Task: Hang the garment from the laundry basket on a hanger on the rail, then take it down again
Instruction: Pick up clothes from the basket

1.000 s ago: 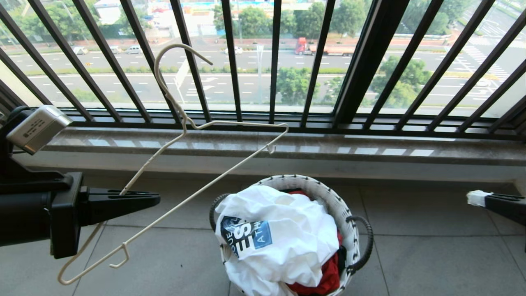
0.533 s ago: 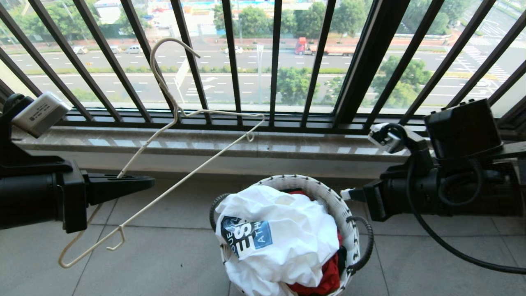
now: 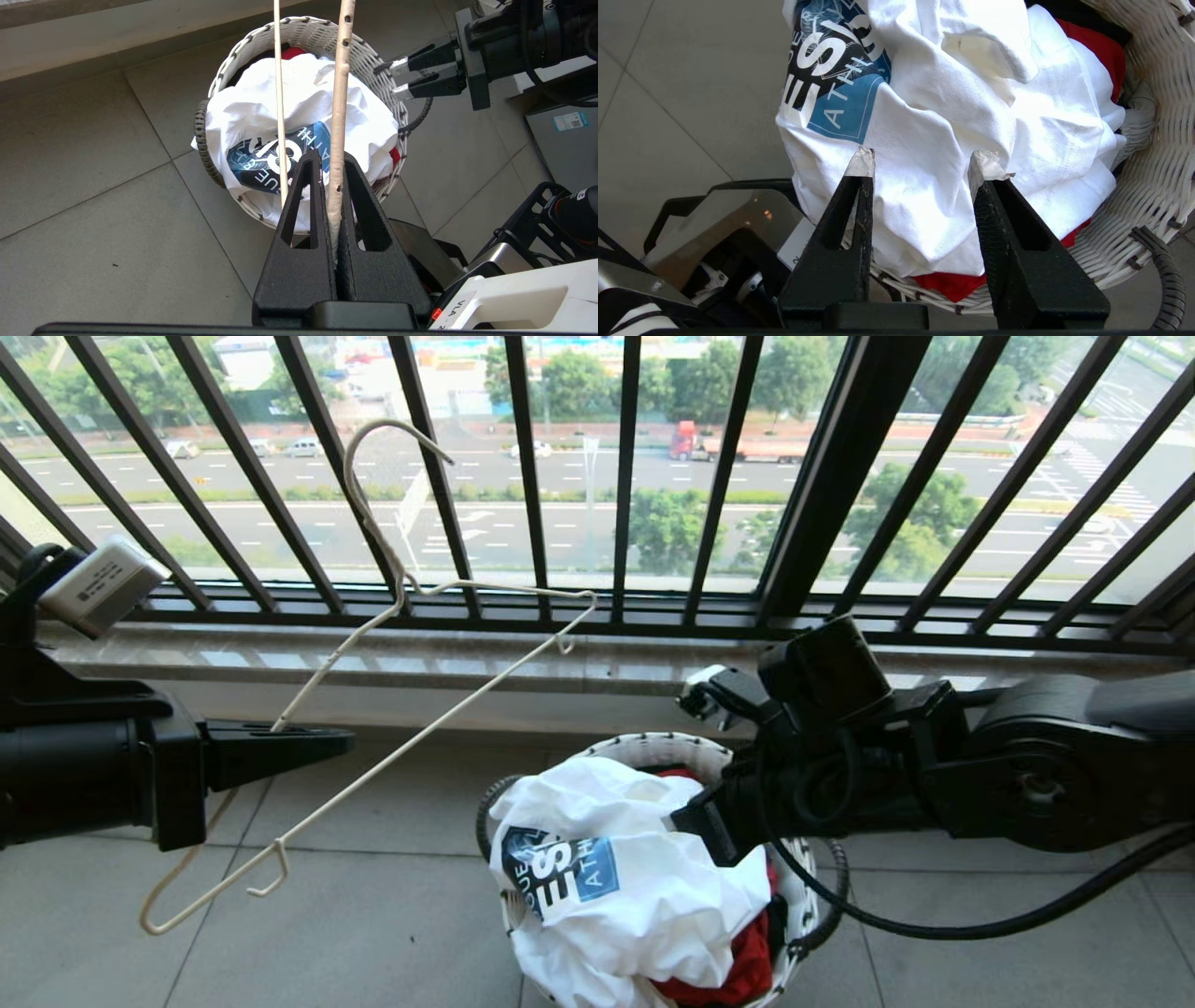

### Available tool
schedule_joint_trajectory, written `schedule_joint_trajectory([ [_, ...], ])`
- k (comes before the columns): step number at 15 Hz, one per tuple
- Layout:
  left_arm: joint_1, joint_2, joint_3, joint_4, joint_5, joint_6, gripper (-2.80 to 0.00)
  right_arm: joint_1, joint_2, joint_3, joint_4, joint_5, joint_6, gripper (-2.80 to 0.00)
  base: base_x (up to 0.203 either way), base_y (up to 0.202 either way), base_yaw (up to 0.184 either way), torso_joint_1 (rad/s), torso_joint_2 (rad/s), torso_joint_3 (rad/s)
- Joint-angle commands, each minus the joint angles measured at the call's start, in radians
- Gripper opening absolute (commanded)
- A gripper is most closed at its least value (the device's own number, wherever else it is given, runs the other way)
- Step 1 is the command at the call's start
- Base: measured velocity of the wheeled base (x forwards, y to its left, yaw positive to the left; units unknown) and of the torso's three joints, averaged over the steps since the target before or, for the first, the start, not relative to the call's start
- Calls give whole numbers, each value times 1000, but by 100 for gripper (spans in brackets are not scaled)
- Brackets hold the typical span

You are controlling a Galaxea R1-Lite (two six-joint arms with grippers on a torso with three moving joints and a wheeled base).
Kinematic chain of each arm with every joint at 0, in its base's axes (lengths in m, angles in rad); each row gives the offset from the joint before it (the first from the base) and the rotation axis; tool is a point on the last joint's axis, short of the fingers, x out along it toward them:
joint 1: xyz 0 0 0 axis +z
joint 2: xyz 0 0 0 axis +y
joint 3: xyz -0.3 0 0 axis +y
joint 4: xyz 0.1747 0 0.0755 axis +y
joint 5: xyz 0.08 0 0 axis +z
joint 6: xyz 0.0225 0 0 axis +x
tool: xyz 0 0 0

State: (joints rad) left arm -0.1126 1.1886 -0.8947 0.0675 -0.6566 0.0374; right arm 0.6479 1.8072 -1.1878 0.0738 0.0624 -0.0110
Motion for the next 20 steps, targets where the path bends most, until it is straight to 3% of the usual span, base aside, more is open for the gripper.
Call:
schedule_joint_trajectory([
  [1, 5, 8, -1, 0, -3, 1, -280, 6, 76, -24, -35, -2, -6, 0, 0, 0, 0, 0, 0, 0],
  [6, 4, 17, 0, 0, -5, 1, -280, 8, 144, 9, -229, -52, -6, 0, 0, 0, 0, 0, 0, 0],
  [11, 5, 19, 0, -2, -4, 2, -280, 54, 178, 26, -295, -53, -3, 0, 0, 0, 0, 0, 0, 0],
  [15, 4, 13, 0, 0, -6, 1, -280, 99, 239, 62, -519, -88, 13, 0, 0, 0, 0, 0, 0, 0],
  [20, 5, 11, -1, -2, -5, 1, -280, 119, 389, 65, -818, -202, 8, 0, 0, 0, 0, 0, 0, 0],
])
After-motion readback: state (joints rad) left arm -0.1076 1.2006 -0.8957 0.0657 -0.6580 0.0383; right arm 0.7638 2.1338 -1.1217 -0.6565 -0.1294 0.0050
